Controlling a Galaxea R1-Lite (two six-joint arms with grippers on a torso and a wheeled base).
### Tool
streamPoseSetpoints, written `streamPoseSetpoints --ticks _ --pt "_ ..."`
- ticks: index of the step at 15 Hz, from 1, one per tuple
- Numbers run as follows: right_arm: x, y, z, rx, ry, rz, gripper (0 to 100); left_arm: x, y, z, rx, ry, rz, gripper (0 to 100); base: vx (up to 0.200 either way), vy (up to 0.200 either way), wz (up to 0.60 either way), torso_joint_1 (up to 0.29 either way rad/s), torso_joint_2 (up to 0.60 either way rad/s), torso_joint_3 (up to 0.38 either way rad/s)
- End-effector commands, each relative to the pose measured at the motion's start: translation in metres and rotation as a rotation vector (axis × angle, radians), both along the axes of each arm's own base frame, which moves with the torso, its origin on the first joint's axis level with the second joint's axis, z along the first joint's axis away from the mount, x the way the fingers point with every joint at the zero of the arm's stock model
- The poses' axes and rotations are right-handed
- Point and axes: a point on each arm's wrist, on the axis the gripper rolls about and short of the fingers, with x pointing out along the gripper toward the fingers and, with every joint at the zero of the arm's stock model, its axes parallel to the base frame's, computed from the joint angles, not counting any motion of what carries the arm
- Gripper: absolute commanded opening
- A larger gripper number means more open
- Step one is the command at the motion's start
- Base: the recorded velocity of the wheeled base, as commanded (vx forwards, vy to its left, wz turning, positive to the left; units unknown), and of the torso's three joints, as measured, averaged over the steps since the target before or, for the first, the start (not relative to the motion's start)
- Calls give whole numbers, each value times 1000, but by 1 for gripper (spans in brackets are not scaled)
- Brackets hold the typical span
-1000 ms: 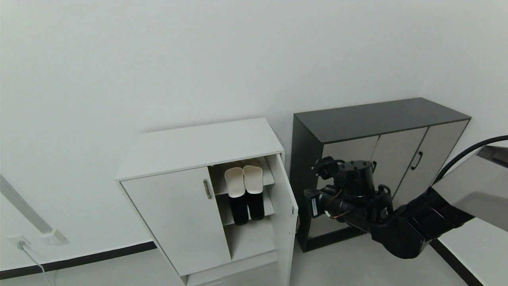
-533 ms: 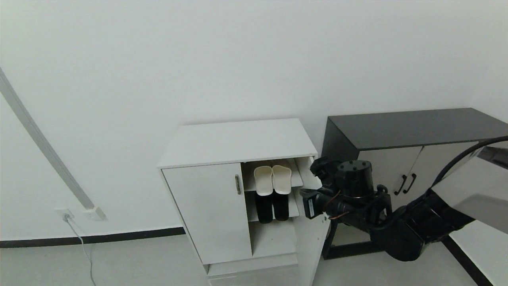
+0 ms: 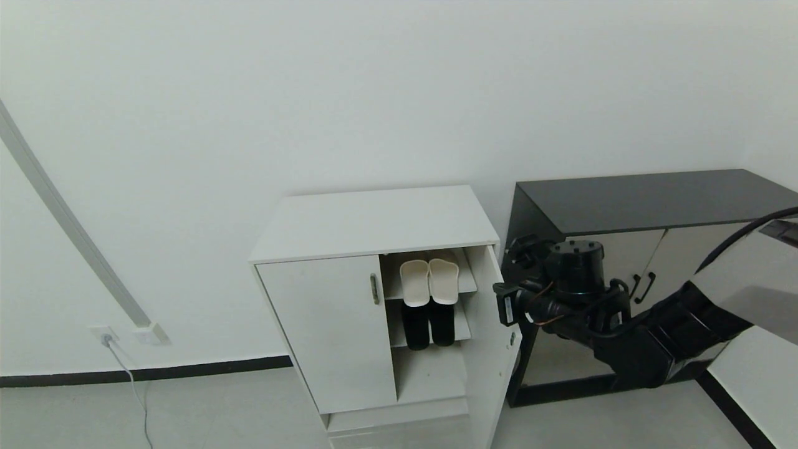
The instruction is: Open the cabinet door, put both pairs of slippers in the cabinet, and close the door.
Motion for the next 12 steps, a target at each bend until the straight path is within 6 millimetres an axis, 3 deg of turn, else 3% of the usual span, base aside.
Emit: streamPoseSetpoints --ticks 1,6,12 --pt "12 -17 -2 -6 12 -53 0 0 0 0 0 0 -1 0 0 0 0 0 0 0" --pt "29 -35 -29 -61 64 -104 0 0 0 0 0 0 -1 0 0 0 0 0 0 0" --pt "42 -28 -53 -71 94 -98 0 0 0 0 0 0 -1 0 0 0 0 0 0 0"
